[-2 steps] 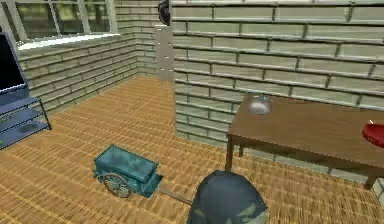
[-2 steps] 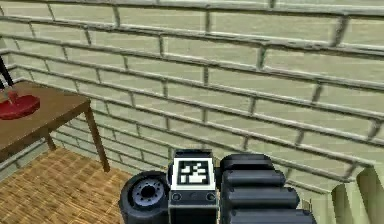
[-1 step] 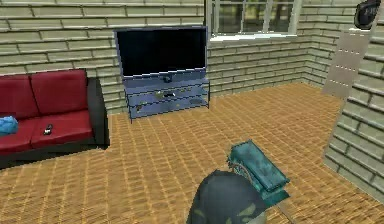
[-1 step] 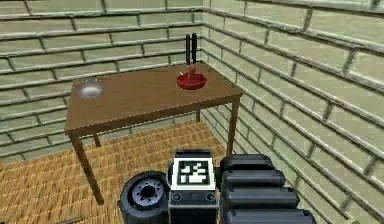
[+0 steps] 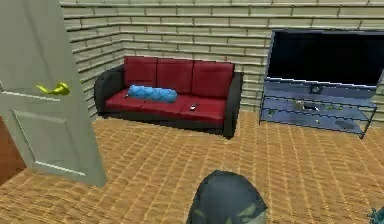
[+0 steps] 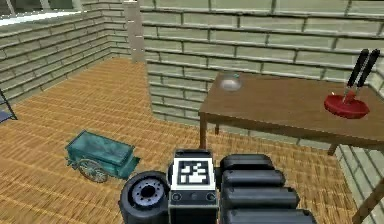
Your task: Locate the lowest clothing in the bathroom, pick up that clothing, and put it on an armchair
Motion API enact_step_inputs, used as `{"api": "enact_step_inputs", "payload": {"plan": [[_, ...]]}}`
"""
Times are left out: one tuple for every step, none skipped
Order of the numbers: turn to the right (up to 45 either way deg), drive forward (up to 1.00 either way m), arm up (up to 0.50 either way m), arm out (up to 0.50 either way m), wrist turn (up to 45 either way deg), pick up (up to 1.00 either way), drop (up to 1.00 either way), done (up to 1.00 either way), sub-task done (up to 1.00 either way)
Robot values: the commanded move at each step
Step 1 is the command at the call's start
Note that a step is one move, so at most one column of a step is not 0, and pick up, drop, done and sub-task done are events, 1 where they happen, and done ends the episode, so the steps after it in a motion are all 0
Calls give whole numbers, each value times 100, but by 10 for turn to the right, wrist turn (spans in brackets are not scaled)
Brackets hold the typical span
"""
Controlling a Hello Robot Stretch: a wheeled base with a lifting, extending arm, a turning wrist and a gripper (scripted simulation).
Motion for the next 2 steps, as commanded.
{"api": "enact_step_inputs", "payload": {"plan": [[450, 0, 0, 0, 0, 0, 0, 0, 0], [450, 0, 0, 0, 0, 0, 0, 0, 0]]}}
